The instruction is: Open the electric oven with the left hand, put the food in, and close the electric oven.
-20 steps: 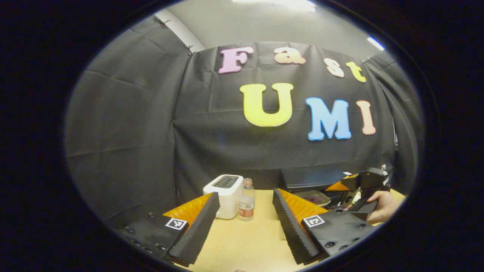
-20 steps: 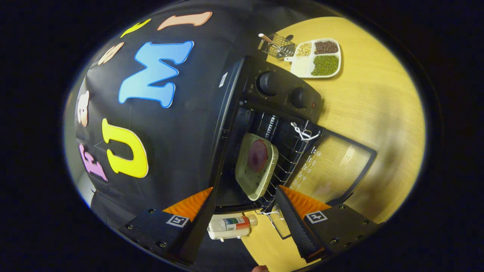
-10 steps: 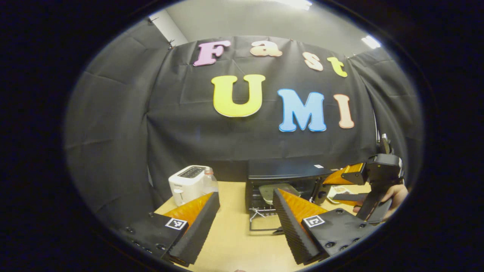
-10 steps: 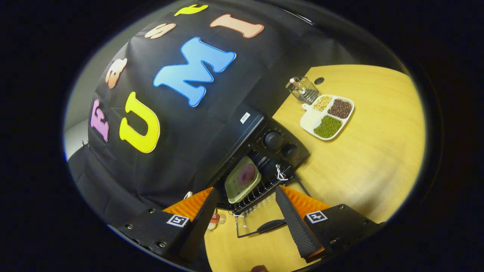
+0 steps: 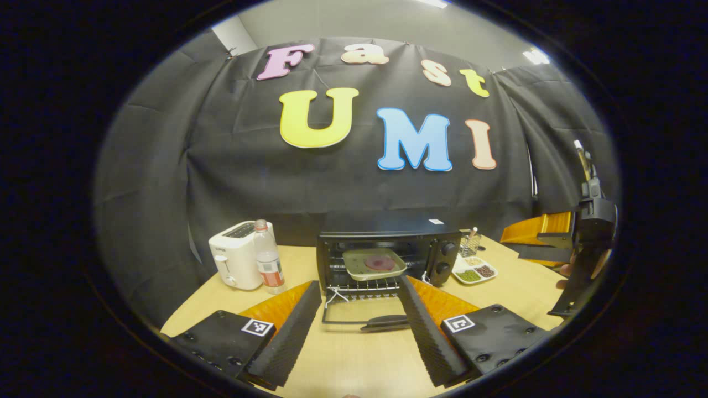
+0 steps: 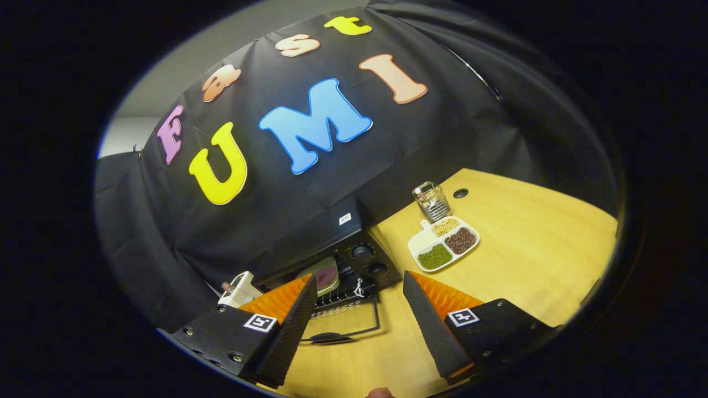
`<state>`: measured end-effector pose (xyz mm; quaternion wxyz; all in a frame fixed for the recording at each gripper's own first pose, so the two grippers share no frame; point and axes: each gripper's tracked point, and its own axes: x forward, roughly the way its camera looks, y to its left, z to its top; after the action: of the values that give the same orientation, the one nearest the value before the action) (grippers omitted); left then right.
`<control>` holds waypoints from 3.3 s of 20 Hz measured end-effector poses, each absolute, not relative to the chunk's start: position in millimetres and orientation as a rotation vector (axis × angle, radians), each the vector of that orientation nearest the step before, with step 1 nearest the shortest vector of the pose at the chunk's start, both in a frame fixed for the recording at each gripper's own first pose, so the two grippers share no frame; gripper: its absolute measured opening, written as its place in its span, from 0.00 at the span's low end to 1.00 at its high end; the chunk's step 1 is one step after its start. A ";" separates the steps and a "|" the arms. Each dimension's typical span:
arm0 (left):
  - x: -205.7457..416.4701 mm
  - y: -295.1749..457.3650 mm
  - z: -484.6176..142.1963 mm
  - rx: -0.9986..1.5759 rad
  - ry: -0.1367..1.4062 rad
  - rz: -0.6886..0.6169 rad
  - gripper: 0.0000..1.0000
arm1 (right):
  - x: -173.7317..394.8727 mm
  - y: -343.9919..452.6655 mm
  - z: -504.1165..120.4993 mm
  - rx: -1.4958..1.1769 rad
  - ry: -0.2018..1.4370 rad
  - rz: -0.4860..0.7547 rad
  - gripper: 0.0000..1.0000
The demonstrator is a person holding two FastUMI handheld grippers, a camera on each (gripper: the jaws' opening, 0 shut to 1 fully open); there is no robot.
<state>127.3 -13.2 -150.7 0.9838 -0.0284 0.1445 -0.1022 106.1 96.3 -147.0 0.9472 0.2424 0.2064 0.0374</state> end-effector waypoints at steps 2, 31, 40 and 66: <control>130.1 -24.1 -161.8 -0.057 0.315 -0.221 0.96 | 99.5 80.3 -137.5 0.422 0.377 0.054 0.97; 163.4 -91.1 -372.4 0.018 0.777 -0.226 0.97 | 19.8 -57.2 -41.3 0.001 0.136 -0.301 0.99; 176.4 -92.6 -364.6 0.030 0.714 -0.204 1.00 | 24.4 -50.0 -47.0 -0.003 0.154 -0.272 0.99; 282.7 -96.8 -210.7 0.007 0.401 -0.236 0.96 | 61.1 -20.5 -59.5 0.060 0.161 -0.212 0.99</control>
<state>282.7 -96.8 -210.7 0.9730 0.0036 0.1989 -0.1168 61.1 -20.5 -59.5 0.9907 0.0301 0.0802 -0.1059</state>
